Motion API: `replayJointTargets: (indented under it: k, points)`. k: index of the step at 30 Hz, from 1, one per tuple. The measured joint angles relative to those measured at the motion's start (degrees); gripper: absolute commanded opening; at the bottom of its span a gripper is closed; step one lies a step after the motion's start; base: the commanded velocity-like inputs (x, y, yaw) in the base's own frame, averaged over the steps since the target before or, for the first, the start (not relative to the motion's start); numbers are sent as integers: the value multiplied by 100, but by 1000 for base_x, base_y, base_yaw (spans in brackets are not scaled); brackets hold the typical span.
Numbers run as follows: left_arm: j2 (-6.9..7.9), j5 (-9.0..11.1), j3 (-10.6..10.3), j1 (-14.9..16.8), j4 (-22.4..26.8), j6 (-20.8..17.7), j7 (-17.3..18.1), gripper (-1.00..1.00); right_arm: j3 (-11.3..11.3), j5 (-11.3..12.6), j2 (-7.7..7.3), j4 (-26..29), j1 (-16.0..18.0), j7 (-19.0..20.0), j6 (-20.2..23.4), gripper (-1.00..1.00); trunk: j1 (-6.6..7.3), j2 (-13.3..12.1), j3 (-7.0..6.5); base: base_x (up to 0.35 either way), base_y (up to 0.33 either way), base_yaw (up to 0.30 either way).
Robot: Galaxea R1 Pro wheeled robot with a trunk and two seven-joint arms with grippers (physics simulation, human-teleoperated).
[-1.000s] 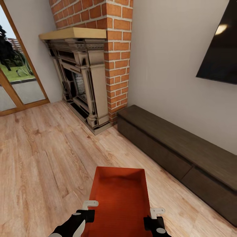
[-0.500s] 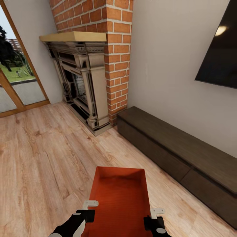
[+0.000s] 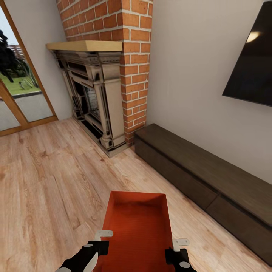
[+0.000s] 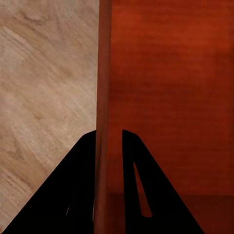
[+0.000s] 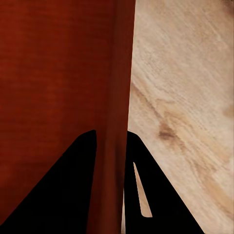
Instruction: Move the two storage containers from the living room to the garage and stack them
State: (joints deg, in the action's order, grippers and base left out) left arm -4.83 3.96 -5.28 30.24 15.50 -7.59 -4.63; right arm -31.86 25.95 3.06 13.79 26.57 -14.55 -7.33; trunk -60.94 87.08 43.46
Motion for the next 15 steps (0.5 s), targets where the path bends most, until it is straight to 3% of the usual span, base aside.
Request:
replayJointTargets:
  k: [15]
  points:
    - [1,5,1,-1,-1,0,0,-100,17,-27,0,3,0,3,9,-100,330,-602,-269,0,0,0]
